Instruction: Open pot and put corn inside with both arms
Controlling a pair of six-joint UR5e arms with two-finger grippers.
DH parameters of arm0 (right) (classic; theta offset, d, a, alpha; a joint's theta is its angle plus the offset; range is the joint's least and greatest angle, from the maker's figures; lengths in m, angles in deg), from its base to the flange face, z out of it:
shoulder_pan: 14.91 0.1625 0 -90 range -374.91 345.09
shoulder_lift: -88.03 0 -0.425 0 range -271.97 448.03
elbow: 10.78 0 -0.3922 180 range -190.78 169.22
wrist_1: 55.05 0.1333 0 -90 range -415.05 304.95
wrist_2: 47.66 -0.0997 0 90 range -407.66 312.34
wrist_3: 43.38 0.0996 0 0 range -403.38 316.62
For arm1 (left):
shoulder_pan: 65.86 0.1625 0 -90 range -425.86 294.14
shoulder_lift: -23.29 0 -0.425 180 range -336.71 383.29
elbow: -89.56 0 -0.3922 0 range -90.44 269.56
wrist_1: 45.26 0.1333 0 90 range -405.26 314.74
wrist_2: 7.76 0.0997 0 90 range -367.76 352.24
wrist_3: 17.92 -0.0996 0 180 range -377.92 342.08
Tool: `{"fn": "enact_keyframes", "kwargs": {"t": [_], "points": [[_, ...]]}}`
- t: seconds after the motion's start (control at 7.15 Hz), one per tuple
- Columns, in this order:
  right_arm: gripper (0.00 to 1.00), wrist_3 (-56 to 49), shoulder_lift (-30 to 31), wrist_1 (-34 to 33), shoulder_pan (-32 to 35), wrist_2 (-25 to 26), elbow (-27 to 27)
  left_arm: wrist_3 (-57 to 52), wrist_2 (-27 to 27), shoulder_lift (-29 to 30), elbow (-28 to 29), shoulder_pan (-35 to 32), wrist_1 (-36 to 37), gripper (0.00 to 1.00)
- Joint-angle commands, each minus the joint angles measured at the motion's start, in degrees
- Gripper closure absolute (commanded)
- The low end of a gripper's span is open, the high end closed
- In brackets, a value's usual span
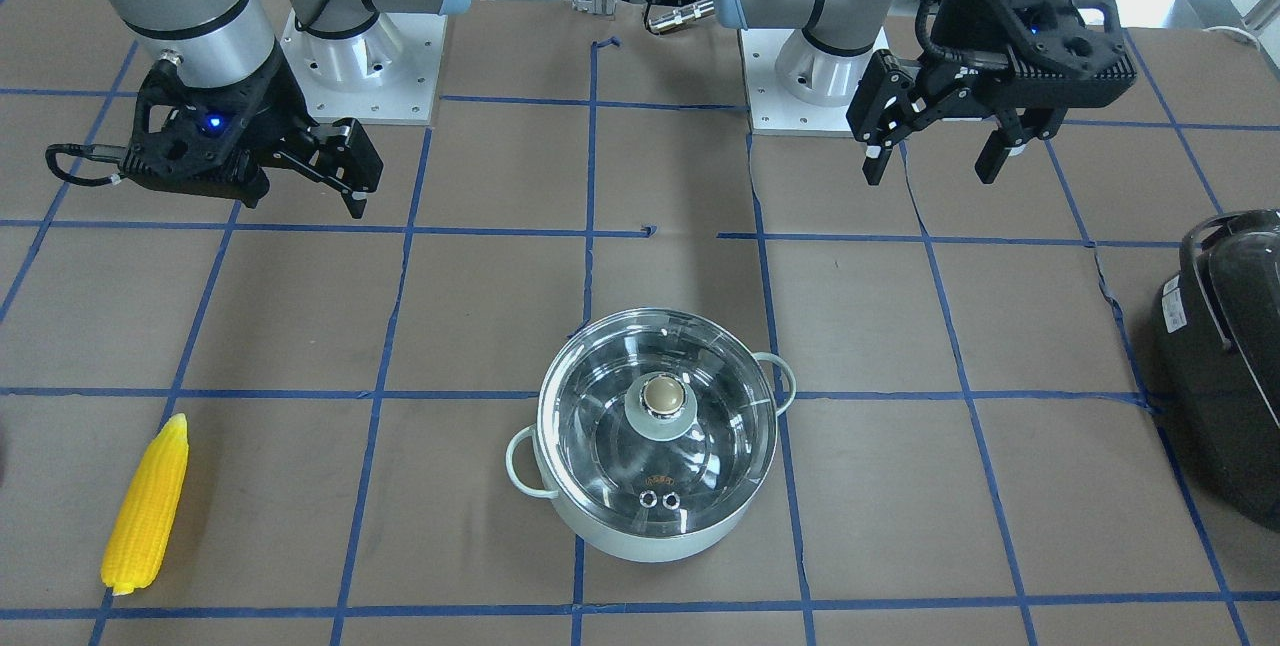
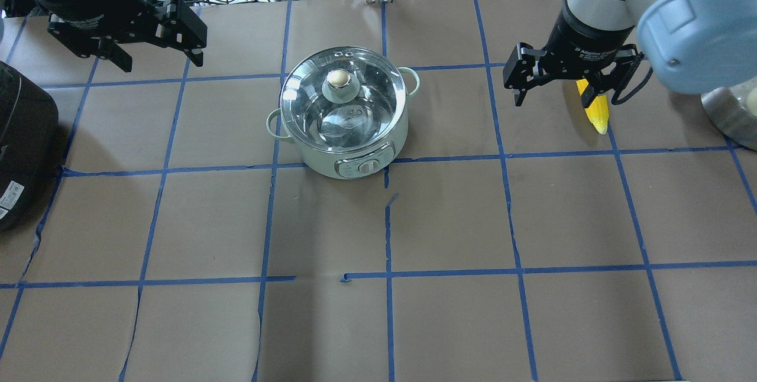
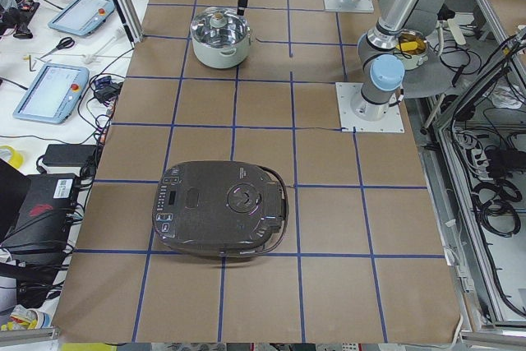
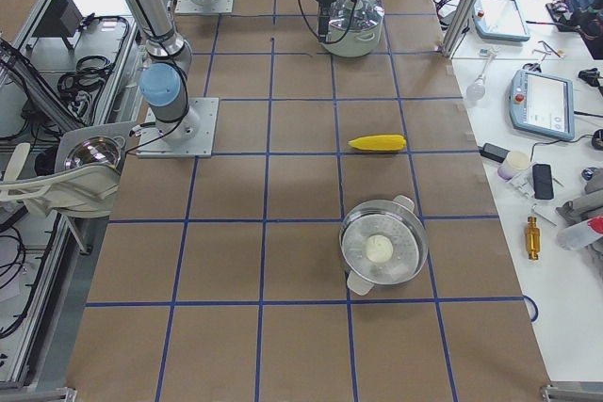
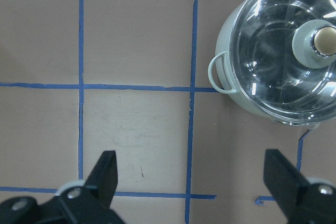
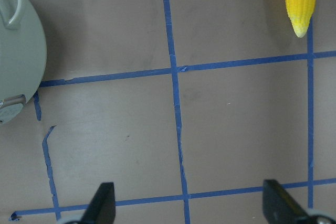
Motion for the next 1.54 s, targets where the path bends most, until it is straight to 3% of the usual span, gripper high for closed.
{"fn": "enact_keyframes", "kwargs": {"t": [0.0, 0.7, 1.4], "points": [[0.00, 0.12, -0.03, -0.05, -0.17, -0.06, 0.48, -0.01, 0.00, 0.01, -0.04, 0.00, 0.00, 0.00], [0.00, 0.03, -0.38, -6.44, -1.13, 0.20, 0.31, -0.09, -0.53, -0.17, 0.05, 0.09, 0.09, 0.00], [0.00, -0.58, -0.38, -6.04, -2.45, 0.38, -0.04, 0.61, -0.44, 0.01, -0.04, -0.26, 0.00, 0.00]]}}
